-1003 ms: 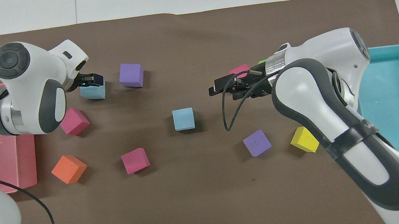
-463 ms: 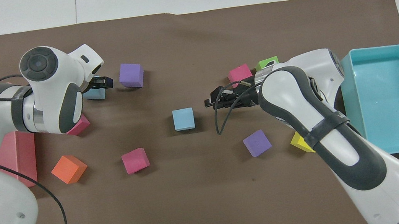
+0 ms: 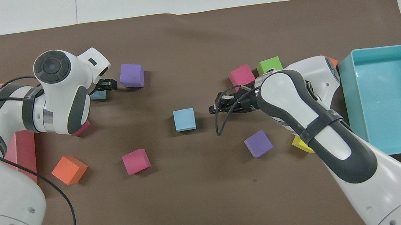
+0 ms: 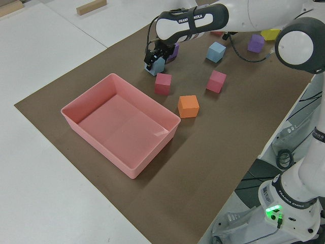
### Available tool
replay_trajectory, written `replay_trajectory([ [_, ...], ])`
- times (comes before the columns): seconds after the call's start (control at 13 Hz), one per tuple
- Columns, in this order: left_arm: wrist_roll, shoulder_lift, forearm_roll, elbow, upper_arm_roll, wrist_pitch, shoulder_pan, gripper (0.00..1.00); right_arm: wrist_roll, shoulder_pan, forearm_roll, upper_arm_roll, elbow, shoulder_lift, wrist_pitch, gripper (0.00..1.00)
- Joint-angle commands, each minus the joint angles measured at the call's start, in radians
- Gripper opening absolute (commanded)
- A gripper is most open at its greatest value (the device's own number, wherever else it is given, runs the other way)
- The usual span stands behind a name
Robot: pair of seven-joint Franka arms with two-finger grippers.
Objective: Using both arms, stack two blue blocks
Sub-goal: 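Grasp the other light-blue cube with the left gripper while the right gripper hovers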
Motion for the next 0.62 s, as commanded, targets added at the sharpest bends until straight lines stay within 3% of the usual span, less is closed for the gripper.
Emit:
replay_trajectory([
  [0.0, -0.023, -0.011, 0.016, -0.025, 0.009, 0.025, -0.009, 1.00, -0.048, 0.001, 0.054, 0.003, -0.008, 0.005, 0.014, 0.00],
  [0.31, -0.023, -0.011, 0.014, -0.024, 0.009, 0.028, -0.006, 1.00, -0.049, -0.001, 0.058, 0.005, -0.018, 0.011, 0.012, 0.00],
  [0.39, -0.024, -0.011, 0.014, -0.024, 0.009, 0.030, -0.005, 0.85, -0.049, 0.001, 0.058, 0.005, -0.019, 0.010, 0.014, 0.00],
  [0.46, -0.021, -0.011, 0.014, -0.020, 0.009, 0.030, -0.003, 0.48, -0.049, -0.001, 0.058, 0.005, -0.022, 0.010, 0.014, 0.00],
  [0.54, -0.015, -0.011, 0.014, -0.019, 0.009, 0.036, -0.003, 0.31, -0.048, 0.001, 0.058, 0.005, -0.022, 0.010, 0.014, 0.00],
])
